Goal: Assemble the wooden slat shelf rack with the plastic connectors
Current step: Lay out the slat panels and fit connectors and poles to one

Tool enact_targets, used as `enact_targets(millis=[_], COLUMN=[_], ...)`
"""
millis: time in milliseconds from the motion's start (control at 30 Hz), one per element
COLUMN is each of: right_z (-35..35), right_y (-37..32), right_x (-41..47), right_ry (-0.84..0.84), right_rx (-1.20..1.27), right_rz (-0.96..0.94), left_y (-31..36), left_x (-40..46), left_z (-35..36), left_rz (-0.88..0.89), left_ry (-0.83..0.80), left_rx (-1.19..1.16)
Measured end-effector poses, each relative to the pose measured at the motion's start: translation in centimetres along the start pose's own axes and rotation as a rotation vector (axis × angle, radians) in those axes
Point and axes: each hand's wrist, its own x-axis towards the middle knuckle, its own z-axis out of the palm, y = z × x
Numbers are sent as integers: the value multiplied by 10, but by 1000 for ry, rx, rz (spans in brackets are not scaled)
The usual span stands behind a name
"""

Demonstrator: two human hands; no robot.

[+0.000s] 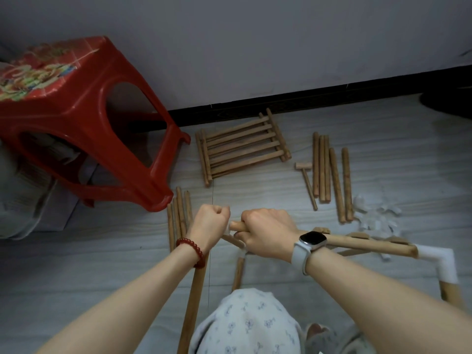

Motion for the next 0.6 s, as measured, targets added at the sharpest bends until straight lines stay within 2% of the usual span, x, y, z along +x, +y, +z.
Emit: enact_targets(millis=[167,600], right_z=[0,5], right_y=[0,-11], right_x=[-1,-9], right_ry=[7,19], right_rx=[13,-2], right_rz=[38,50], left_y=[2,-2], left_x=[-4,-8], left_z=[3,3], left_rz=[5,25], left_ry=[48,99], left_rx=[69,79])
